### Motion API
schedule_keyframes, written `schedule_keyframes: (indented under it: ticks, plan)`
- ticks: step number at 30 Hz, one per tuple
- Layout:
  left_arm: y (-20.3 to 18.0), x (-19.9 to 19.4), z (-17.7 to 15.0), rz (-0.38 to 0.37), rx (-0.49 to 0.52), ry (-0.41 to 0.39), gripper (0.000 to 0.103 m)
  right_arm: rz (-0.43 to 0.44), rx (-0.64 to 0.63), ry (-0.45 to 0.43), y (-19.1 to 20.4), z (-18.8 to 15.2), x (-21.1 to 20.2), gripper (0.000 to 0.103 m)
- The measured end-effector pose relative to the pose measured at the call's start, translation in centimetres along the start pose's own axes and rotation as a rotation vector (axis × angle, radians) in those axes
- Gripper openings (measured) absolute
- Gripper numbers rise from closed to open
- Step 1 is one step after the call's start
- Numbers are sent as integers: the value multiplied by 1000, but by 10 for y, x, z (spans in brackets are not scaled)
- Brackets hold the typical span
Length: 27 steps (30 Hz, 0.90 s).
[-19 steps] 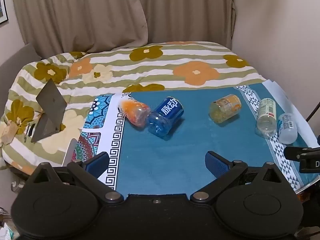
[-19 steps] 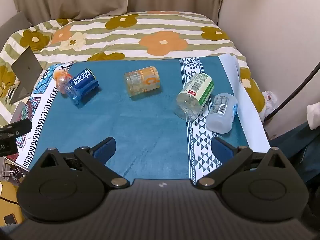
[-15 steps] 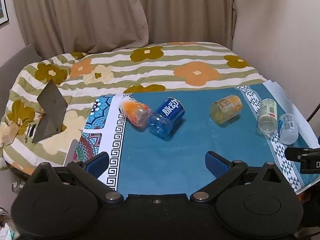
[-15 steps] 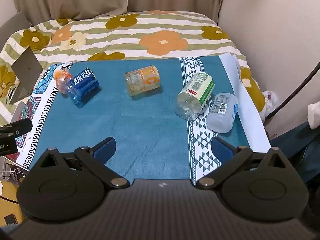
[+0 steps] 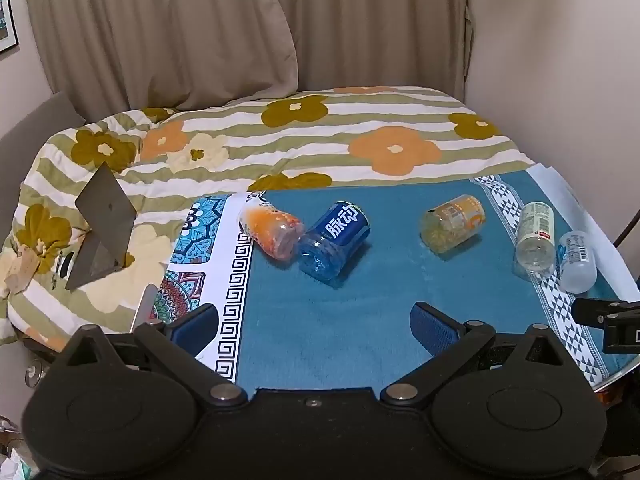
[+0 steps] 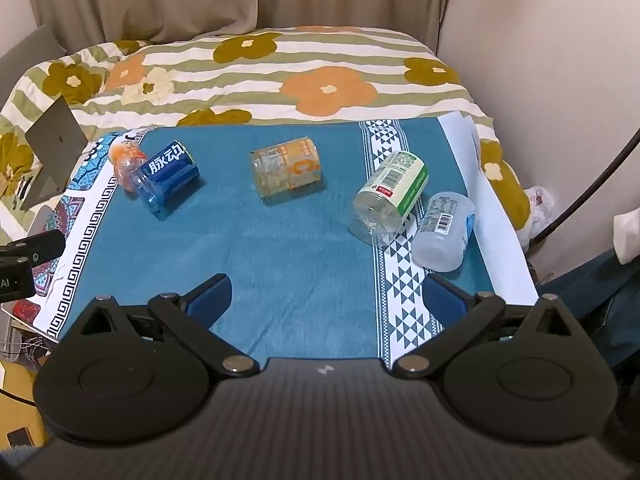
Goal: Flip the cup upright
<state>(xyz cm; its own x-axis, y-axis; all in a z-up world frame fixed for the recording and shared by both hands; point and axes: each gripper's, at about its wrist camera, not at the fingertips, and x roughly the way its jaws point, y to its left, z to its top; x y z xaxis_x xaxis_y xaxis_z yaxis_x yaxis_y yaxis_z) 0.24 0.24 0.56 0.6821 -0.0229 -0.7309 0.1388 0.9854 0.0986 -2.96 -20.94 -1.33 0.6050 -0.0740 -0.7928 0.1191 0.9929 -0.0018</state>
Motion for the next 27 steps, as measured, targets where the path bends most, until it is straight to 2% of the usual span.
schedule_keyframes:
  ticks: [27]
  plan:
    - [-6, -7, -3, 4, 29, -21, 103, 5, -8, -22, 2, -1, -8, 103]
